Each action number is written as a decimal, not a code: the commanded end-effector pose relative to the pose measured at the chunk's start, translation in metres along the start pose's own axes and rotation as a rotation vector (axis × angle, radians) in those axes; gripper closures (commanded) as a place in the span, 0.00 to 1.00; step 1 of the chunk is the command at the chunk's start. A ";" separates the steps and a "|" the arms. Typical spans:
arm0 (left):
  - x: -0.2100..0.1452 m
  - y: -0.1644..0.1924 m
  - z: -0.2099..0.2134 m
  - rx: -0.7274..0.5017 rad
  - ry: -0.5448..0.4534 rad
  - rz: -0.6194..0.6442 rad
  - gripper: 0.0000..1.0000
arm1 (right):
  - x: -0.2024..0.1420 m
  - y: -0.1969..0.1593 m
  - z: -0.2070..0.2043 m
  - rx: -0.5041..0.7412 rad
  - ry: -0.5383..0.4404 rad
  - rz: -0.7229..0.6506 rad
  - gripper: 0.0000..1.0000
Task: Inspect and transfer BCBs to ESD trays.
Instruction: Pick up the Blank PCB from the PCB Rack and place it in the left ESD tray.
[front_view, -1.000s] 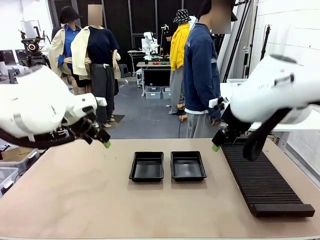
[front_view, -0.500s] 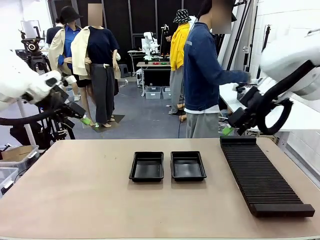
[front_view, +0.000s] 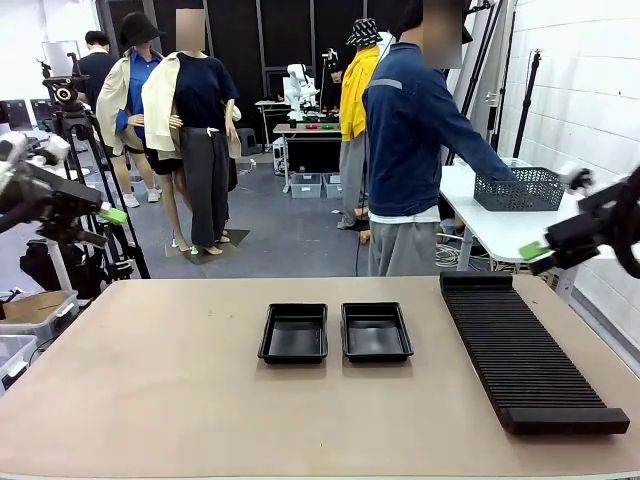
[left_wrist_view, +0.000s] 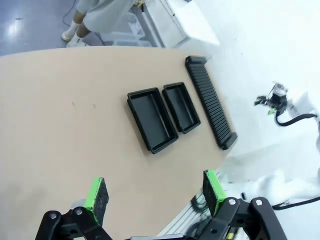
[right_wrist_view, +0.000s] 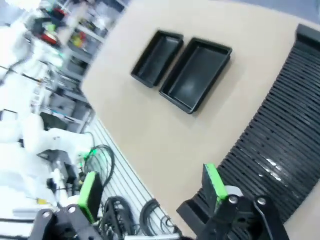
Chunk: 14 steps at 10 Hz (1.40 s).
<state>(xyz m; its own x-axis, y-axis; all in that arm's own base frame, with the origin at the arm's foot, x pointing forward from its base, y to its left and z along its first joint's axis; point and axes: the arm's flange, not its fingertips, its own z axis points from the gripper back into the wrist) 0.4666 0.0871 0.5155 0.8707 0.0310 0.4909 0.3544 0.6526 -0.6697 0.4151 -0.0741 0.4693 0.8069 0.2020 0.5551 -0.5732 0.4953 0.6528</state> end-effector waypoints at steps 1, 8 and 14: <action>0.000 0.045 0.026 -0.078 -0.091 0.146 0.00 | -0.024 -0.027 0.021 0.130 -0.099 0.013 0.00; -0.055 0.119 0.063 -0.205 -0.217 0.252 0.00 | -0.063 -0.049 0.059 0.260 -0.285 0.048 0.00; -0.051 0.118 0.061 -0.188 -0.184 0.266 0.00 | -0.065 -0.047 0.055 0.250 -0.265 0.032 0.00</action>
<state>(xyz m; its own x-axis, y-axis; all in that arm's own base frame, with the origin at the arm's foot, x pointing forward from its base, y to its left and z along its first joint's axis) 0.4470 0.2069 0.4461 0.8636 0.3259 0.3848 0.1964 0.4855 -0.8519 0.3830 -0.1554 0.4321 0.7385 -0.0214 0.6739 -0.6454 0.2667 0.7158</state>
